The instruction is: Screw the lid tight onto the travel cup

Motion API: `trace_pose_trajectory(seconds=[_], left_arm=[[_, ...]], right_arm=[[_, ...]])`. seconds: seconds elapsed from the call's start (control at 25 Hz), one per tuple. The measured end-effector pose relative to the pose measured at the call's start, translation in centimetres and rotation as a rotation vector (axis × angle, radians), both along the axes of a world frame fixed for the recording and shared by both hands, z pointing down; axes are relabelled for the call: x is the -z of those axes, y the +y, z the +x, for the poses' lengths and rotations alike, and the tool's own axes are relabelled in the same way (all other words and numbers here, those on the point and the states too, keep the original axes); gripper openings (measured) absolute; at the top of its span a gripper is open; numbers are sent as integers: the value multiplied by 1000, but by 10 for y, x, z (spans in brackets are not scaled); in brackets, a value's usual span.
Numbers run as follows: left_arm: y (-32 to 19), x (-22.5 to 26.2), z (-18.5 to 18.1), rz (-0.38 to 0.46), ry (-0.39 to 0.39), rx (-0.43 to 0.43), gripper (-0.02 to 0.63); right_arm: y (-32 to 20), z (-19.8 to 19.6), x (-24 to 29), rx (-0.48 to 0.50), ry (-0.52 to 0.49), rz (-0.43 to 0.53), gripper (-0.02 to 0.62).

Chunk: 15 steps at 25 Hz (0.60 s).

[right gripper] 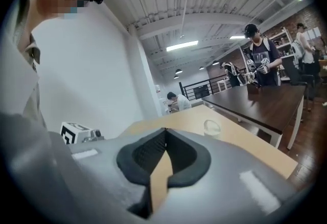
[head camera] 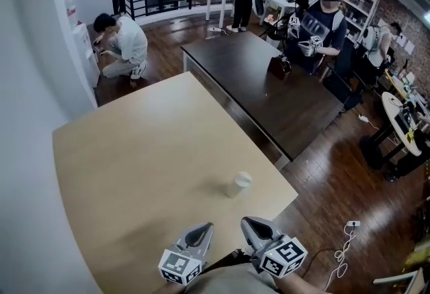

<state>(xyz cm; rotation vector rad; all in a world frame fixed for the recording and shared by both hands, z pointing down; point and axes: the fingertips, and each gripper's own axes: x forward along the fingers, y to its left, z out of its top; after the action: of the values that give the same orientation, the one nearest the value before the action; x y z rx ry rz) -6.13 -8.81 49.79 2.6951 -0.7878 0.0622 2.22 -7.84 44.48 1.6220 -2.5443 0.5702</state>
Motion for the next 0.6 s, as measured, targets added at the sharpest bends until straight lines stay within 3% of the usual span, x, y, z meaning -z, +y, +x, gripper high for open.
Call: trace_pose_trajectory(seconds=[0.24, 0.44, 0.6], left_arm=[[24, 13, -4, 42, -40, 28, 2], [60, 22, 10, 3, -8, 94, 2], [91, 22, 32, 5, -31, 133, 2]], right_arm=[[14, -20, -1, 89, 16, 26, 2], [38, -6, -1, 112, -1, 51, 2], [73, 17, -8, 138, 2, 71, 2]])
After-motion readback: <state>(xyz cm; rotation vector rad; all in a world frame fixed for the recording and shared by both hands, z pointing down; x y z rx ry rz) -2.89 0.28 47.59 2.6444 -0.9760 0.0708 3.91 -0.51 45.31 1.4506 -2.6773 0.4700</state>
